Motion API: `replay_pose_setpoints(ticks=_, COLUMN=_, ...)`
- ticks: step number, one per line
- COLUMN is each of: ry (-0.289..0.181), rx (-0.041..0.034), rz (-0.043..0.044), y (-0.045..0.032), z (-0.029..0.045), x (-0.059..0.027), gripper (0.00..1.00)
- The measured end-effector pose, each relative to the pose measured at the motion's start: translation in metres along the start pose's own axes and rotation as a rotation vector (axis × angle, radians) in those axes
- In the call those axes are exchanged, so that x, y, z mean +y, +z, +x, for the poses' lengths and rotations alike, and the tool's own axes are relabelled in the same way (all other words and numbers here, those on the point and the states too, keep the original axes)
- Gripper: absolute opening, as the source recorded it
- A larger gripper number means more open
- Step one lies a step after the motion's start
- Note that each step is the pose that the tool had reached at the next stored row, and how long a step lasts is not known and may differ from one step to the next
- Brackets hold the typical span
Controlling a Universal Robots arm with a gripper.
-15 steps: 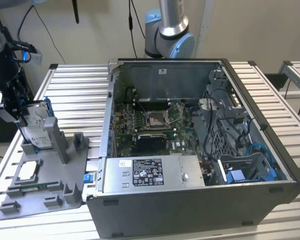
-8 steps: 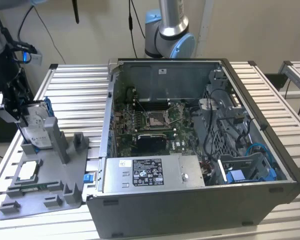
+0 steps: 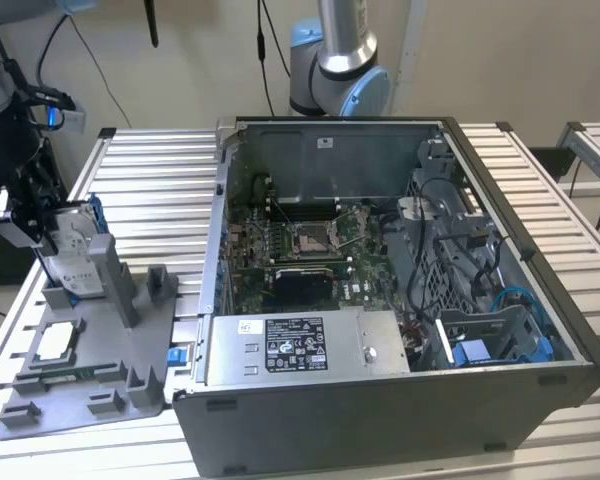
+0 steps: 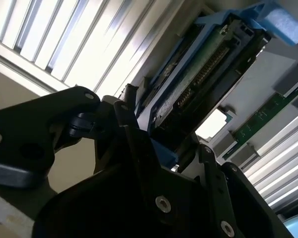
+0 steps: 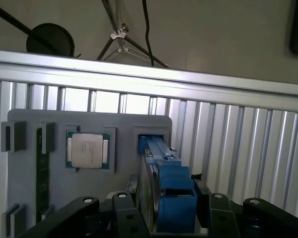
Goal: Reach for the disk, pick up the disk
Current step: 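Pick up the disk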
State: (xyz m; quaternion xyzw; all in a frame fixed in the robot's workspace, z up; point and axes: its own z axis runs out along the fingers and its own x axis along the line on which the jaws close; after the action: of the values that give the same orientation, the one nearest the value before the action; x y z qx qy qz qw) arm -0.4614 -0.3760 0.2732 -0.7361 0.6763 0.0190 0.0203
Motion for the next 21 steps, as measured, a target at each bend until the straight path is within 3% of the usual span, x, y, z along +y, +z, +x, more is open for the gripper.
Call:
replay_pose_setpoints(ticks=4, ry=0.0, rx=0.0, rz=0.0001, y=0.0002, z=0.0, x=-0.0001, gripper=1.0)
replay_pose_setpoints(ticks=5, ry=0.0, rx=0.0, rz=0.0001, y=0.0002, z=0.0, x=-0.0001, gripper=0.0)
replay_pose_setpoints(ticks=19, ry=0.0, rx=0.0001, rz=0.0001, y=0.0003, z=0.0001, x=-0.0001, gripper=0.0)
replay_pose_setpoints(ticks=21, ry=0.0, rx=0.0072, rz=-0.0002, y=0.0005, z=-0.0003, x=-0.0001, gripper=0.0)
